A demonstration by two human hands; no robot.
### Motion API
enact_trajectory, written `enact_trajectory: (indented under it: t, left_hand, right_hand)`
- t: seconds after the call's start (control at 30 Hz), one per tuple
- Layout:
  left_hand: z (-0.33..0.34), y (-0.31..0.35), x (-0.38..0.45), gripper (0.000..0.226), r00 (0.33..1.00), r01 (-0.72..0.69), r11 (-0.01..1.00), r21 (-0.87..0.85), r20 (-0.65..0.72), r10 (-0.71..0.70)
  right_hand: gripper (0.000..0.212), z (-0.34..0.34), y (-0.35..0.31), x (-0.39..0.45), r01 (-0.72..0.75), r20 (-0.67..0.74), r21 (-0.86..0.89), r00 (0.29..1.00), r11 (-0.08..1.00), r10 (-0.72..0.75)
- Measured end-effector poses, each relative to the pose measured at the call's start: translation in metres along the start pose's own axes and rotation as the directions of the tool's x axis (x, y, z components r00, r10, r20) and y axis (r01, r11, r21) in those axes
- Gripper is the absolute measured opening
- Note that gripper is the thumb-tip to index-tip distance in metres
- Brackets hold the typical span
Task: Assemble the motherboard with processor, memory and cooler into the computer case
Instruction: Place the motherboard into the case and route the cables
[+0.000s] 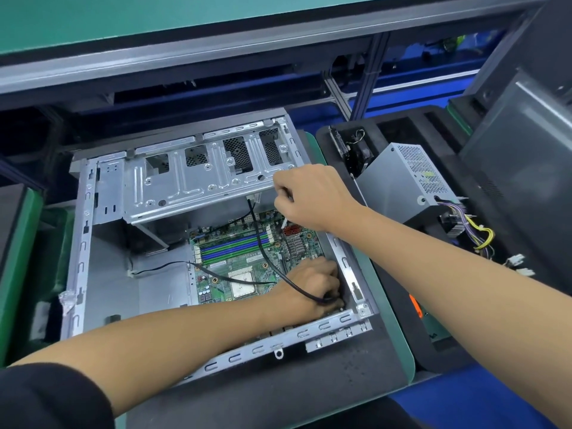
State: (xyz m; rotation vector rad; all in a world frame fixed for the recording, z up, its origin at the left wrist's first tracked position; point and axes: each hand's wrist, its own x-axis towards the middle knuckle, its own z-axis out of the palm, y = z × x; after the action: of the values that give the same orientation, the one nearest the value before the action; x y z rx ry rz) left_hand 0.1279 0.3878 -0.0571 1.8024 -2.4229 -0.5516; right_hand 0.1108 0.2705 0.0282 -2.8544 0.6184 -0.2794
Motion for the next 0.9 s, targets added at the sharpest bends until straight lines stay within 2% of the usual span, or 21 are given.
enact_trajectory:
  t: [0.17,0.27,0.33,0.4,0.5,0.57,0.6,0.67,0.77,0.83,0.9]
  left_hand:
    - [-0.008,0.003,-0.002,0.028,0.999,0.042,0.998,-0.036,0.009,-0.041]
    - [-0.013,0.002,-0.006,0.023,1.000,0.004,0.995,-0.100,-0.005,-0.005]
    - [-0.017,-0.006,-0.013,0.018,1.000,-0.020,0.978,-0.209,-0.025,0.015]
    - [-0.026,-0.020,-0.026,0.014,0.998,0.036,0.954,-0.298,-0.040,-0.051]
    - [-0.040,-0.047,-0.058,0.007,0.980,0.158,0.954,-0.255,-0.076,-0.182]
    - [-0.046,-0.062,-0.082,0.012,0.967,0.254,0.961,-0.104,0.002,-0.256]
    - [-0.049,-0.069,-0.094,0.013,0.952,0.306,0.951,-0.042,0.032,-0.305]
    - [-0.055,-0.083,-0.113,0.012,0.892,0.451,0.892,-0.015,-0.005,-0.452]
    - [-0.066,-0.101,-0.131,0.014,0.738,0.667,0.745,-0.028,-0.115,-0.665]
    - [-0.066,-0.106,-0.134,0.024,0.692,0.721,0.692,0.004,-0.054,-0.720]
    - [-0.060,-0.106,-0.134,0.040,0.643,0.765,0.641,-0.062,0.021,-0.766]
  right_hand:
    - [0.012,0.000,-0.001,0.000,0.003,-0.004,-0.004,1.000,1.000,-0.003]
    - [0.012,-0.001,-0.001,-0.001,0.002,-0.005,-0.008,1.000,1.000,-0.002]
    - [0.013,-0.001,-0.001,-0.001,0.002,-0.012,-0.012,1.000,1.000,-0.002]
    - [0.013,0.000,-0.001,-0.001,0.002,-0.019,-0.019,1.000,1.000,-0.002]
    - [0.014,0.002,0.000,-0.001,-0.002,-0.033,-0.030,0.999,1.000,0.001]
    - [0.014,0.002,-0.001,-0.001,0.003,-0.035,-0.041,0.999,0.999,-0.004]
    - [0.014,0.002,-0.001,-0.001,0.007,-0.033,-0.044,0.999,0.999,-0.008]
    - [0.015,0.001,-0.001,-0.001,0.016,-0.023,-0.052,1.000,0.999,-0.017]
    - [0.015,0.001,-0.003,-0.001,0.012,-0.023,-0.075,1.000,0.997,-0.014]
    - [0.016,0.000,-0.004,-0.002,0.007,-0.026,-0.086,1.000,0.996,-0.009]
    - [0.016,0.000,-0.005,-0.003,0.005,-0.024,-0.095,1.000,0.995,-0.008]
